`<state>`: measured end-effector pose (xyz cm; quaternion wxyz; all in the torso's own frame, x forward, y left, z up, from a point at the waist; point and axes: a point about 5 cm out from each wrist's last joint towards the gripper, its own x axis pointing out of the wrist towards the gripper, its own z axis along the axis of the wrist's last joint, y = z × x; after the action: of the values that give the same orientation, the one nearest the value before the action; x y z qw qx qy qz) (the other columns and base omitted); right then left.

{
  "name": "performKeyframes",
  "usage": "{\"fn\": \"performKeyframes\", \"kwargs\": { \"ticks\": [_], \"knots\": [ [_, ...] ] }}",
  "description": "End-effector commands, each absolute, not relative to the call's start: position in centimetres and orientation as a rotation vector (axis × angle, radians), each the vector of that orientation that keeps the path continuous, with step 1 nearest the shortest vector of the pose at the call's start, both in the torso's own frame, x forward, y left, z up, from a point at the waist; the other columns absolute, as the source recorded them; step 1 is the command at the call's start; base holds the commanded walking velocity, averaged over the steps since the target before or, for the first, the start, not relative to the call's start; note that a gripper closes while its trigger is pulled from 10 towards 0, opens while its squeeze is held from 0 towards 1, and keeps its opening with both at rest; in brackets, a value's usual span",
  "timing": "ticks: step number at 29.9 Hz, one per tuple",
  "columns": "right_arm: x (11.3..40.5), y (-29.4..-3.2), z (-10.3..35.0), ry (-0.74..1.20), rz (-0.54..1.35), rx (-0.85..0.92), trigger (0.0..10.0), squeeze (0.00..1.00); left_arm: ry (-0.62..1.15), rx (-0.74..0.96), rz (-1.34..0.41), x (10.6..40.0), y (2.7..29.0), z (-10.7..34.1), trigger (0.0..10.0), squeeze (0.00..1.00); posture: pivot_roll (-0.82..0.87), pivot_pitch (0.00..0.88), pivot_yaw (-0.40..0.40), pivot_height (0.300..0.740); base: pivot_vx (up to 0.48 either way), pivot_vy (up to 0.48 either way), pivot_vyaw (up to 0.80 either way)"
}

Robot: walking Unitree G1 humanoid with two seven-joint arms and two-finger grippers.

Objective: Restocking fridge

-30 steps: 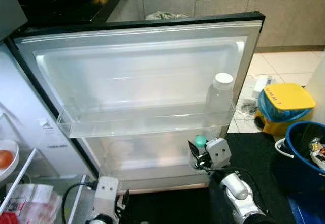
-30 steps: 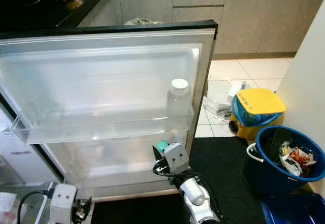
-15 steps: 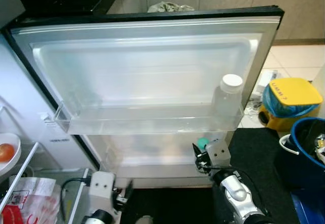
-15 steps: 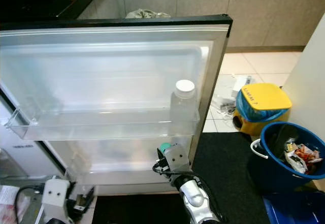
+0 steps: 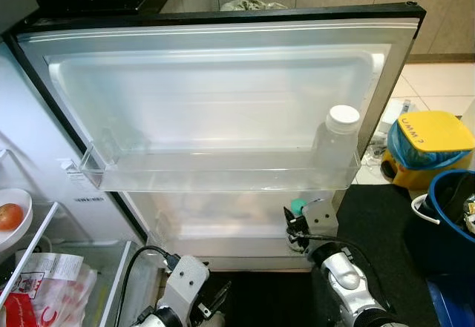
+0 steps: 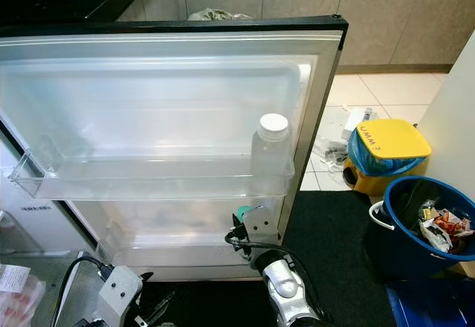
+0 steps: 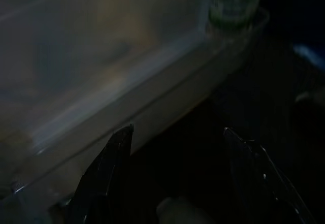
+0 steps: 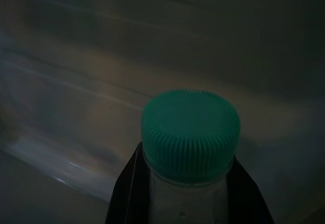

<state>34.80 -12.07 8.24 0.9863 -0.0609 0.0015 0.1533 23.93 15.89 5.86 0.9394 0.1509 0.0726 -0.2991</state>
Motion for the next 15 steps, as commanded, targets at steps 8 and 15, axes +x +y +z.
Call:
{"fn": "performKeyframes", "kwargs": {
  "ticks": [8, 15],
  "knots": [
    [34.74, -12.40, 7.81, 0.038, 0.289, -0.054, 10.0, 0.00, 0.190, 0.392, -0.593, 24.00, 16.87, 5.38, 10.0, 0.00, 0.20, 0.306, 0.034, 0.585, 0.000, 0.000, 0.00],
    [35.03, -12.93, 8.09, 0.043, 0.274, 0.020, 10.0, 0.83, 0.192, 0.395, -0.591, 24.24, 16.88, 5.40, 10.0, 0.00, 0.19, 0.300, 0.037, 0.585, 0.000, 0.000, 0.00]
  ]
}}
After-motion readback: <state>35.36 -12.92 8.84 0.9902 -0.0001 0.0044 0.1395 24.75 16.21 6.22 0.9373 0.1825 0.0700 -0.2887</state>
